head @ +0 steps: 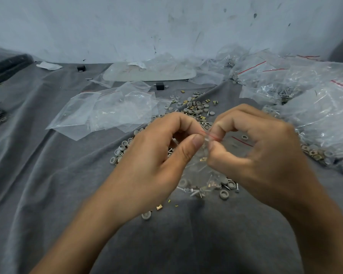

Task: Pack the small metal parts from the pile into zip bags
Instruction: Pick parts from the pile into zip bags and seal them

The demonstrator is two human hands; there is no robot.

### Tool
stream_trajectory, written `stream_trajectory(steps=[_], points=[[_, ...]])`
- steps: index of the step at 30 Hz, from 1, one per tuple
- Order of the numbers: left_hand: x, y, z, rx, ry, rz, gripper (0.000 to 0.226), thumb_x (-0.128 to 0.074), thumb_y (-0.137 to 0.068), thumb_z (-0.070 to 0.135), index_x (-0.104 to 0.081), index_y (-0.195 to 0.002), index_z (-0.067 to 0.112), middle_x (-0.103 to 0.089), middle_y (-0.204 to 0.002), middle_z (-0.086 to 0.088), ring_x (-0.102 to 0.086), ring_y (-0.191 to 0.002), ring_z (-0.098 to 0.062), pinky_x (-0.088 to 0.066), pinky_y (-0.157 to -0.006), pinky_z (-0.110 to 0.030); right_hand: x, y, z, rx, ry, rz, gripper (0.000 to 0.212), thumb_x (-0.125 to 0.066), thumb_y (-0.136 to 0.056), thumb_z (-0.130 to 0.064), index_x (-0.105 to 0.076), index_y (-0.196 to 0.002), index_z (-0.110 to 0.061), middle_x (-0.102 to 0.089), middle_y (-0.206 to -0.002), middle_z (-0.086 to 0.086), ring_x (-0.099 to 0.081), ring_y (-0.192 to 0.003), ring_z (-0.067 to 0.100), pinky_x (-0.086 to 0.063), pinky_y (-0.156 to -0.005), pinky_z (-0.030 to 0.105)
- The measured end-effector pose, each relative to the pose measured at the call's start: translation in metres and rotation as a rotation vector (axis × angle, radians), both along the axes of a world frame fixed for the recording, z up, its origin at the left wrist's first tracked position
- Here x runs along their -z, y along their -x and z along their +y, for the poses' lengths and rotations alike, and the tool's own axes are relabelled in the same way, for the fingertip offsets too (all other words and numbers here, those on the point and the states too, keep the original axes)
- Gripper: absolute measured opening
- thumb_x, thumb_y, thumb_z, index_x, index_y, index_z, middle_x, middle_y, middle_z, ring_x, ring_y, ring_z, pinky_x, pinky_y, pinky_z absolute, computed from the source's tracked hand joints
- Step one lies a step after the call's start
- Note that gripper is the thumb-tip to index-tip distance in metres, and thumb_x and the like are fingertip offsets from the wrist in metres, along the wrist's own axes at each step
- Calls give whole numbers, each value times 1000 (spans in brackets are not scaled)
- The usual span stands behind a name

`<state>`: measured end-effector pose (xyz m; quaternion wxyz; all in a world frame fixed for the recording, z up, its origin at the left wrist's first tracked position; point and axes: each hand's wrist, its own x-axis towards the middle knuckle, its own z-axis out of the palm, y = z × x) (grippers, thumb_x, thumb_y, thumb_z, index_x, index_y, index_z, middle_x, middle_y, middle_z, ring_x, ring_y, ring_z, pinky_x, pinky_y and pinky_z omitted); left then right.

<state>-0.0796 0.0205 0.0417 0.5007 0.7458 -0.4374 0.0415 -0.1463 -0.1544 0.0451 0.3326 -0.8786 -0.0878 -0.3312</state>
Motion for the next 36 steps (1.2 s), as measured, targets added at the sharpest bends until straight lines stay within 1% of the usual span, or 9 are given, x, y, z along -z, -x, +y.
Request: stream_trajectory(steps=[7,11,16,21,23,25,28,30,36], points=[[-6,4,-1,-7,44,-40,5,-58,-99,30,-62,-99,33,-64,-91,18,-63,-89,-11,-46,-75,-18,-3,4,-9,-24,-39,-29,8,-73,-79,-20,-65,-76,-19,-67,-84,-4,-64,-84,15,-47,-78,28],[-6,0,2,-13,83,-4,4,-58,-99,31,-62,-98,32,-63,-84,5,-58,-75,-12,-49,-68,-28,-3,4,-15,0,-38,-28,8,-66,-79,-28,-63,-75,-23,-67,-84,-6,-64,-82,15,-48,-76,28],[-7,-7,7,-31,98,12,4,-59,-99,29,-61,-96,32,-57,-77,15,-51,-69,-3,-41,-65,-15,-2,5,-20,29,-46,-36,10,-64,-79,-29,-65,-75,-20,-68,-84,-6,-64,-81,15,-50,-76,32],[-4,-12,8,-39,115,102,5,-59,-97,31,-62,-95,28,-53,-72,14,-42,-57,-3,-34,-53,-13,1,3,-23,43,-19,-33,11,-65,-79,-28,-67,-75,-17,-68,-84,-5,-64,-81,15,-50,-76,33],[-4,-14,10,-40,125,126,5,-58,-96,30,-62,-94,27,-53,-73,13,-40,-57,-3,-34,-53,-15,1,3,-24,50,-15,-39,12,-64,-78,-29,-67,-75,-18,-68,-85,-6,-64,-82,14,-50,-76,31],[-4,-17,12,-55,135,127,6,-58,-96,30,-63,-93,29,-54,-75,10,-43,-61,-6,-36,-54,-20,2,4,-27,62,-8,-43,11,-63,-78,-30,-66,-75,-20,-68,-85,-8,-64,-83,14,-50,-76,30],[-4,-18,13,-71,137,133,6,-59,-96,30,-64,-93,29,-57,-78,-3,-46,-65,-29,-41,-55,-39,2,4,-30,74,16,-38,12,-63,-79,-32,-66,-75,-21,-68,-84,-9,-64,-82,13,-50,-75,30],[-4,-19,13,-83,131,130,6,-59,-95,31,-64,-93,29,-58,-83,-9,-49,-72,-39,-44,-60,-51,2,5,-32,79,20,-30,12,-63,-78,-33,-66,-75,-23,-68,-84,-11,-64,-82,13,-50,-75,31],[-5,-20,16,-130,112,114,7,-57,-95,32,-62,-92,29,-58,-82,-3,-54,-71,-37,-48,-61,-54,3,5,-35,72,37,-37,11,-64,-79,-32,-66,-75,-22,-69,-84,-9,-65,-81,14,-50,-75,33]])
